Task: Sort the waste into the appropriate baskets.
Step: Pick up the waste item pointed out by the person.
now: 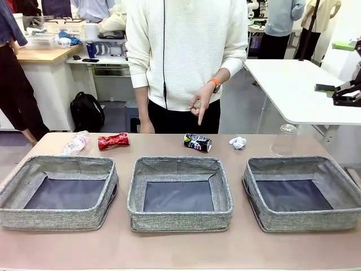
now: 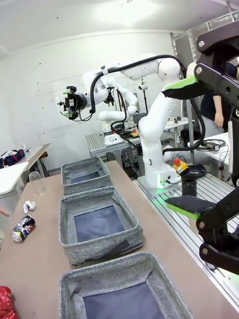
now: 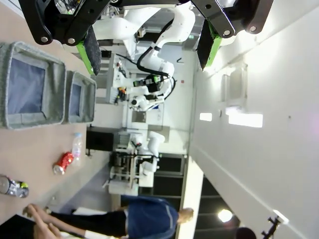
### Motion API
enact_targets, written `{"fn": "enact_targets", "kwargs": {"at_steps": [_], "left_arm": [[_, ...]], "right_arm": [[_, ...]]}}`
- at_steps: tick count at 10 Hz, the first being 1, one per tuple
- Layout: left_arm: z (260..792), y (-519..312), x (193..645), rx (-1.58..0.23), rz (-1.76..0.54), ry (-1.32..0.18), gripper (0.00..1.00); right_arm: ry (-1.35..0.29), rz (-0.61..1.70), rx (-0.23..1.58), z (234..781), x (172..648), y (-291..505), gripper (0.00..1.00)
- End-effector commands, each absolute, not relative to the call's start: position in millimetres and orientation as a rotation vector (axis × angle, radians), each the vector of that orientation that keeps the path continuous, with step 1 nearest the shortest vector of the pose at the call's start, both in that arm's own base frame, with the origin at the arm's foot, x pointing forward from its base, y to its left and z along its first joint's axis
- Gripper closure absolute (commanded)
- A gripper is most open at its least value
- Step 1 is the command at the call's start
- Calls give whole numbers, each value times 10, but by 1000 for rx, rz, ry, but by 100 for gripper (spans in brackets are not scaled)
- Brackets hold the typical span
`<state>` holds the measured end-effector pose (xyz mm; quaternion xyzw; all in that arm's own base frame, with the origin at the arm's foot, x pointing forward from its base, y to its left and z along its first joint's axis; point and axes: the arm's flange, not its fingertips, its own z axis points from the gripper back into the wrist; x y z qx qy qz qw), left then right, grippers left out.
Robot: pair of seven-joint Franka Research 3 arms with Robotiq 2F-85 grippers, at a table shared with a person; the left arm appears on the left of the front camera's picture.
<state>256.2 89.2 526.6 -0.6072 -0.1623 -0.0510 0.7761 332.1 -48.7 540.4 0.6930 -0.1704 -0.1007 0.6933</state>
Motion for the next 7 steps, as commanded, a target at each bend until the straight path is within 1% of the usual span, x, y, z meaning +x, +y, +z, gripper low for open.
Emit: {"fn": "enact_targets", "kwargs": {"at_steps": [1,2,3,4,5,6,7], "left_arm": [[5279,896,2577,-1330,-133,-367,0],[5279,896,2577,-1330,-133,-367,0],[5279,896,2577,-1330,-133,-367,0],[5279,896,2577,-1330,-133,-367,0],[5279,896,2577,-1330,-133,-367,0],[5279,896,2577,-1330,-133,-367,0],[5279,896,2577,-1330,-133,-367,0]], "right_arm": [[-371,-247,1575,5454,3329,-452,0],[-381,-225,1548,5404,3321,-487,0],[-410,-137,1296,5417,3446,-331,0],[-424,24,1056,5425,3627,-116,0],[-413,166,895,5383,3863,99,0],[-413,248,712,5247,4160,322,0],[-466,311,534,5117,4377,493,0]]}}
